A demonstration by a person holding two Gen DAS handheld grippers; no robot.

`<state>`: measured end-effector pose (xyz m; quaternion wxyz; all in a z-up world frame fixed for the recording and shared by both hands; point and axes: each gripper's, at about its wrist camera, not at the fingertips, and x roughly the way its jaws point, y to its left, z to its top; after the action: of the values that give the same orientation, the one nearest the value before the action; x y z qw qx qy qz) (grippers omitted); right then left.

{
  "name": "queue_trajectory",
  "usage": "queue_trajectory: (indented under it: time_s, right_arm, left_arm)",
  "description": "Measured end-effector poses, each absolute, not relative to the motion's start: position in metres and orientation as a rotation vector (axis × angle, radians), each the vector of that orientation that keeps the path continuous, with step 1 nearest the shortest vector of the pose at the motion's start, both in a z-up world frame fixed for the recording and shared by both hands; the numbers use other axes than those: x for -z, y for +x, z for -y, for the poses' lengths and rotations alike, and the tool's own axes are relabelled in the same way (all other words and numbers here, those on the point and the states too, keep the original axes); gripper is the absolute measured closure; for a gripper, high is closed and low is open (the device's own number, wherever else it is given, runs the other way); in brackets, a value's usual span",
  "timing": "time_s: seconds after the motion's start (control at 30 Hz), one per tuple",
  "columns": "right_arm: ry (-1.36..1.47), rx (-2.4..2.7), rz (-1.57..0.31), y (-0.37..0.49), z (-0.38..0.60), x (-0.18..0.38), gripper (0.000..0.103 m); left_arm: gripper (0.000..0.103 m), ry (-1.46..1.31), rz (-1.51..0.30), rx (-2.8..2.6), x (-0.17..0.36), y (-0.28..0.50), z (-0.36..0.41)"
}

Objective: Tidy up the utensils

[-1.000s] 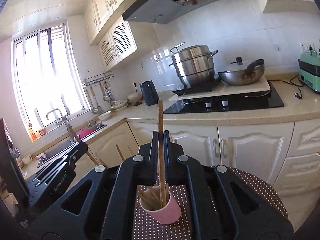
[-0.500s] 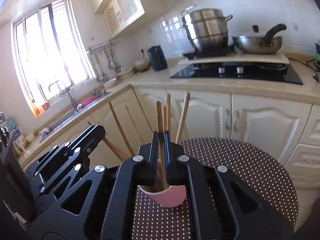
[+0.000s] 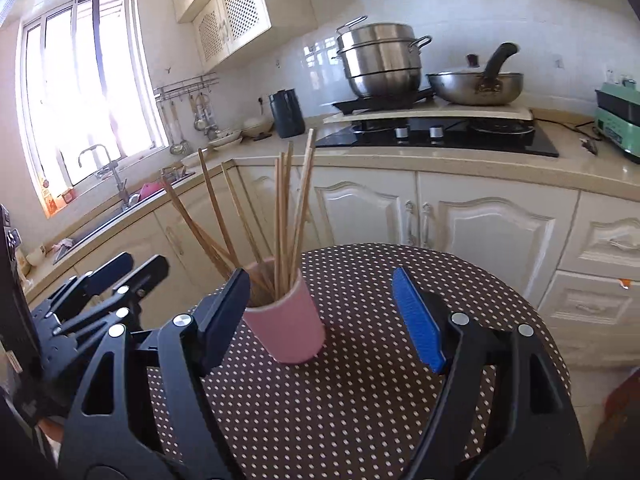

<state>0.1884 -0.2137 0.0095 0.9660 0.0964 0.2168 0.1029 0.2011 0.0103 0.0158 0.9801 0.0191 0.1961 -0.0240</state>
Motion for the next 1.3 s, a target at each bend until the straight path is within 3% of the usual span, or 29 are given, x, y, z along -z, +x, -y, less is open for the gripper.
queue_trajectory:
  time_s: [0.57,1.3]
  right_arm:
    - [0.275,-0.199,-0.365,0.127,0.226,0.063,0.027]
    - [0.205,-0.079,-0.263,0.101,0.211,0.067,0.023]
  left_arm:
    - [0.038,0.000,-0.324,0.106,0.041,0.122,0.018]
    - [0.038,-0.026,-0.246,0.058,0.058,0.106,0.008]
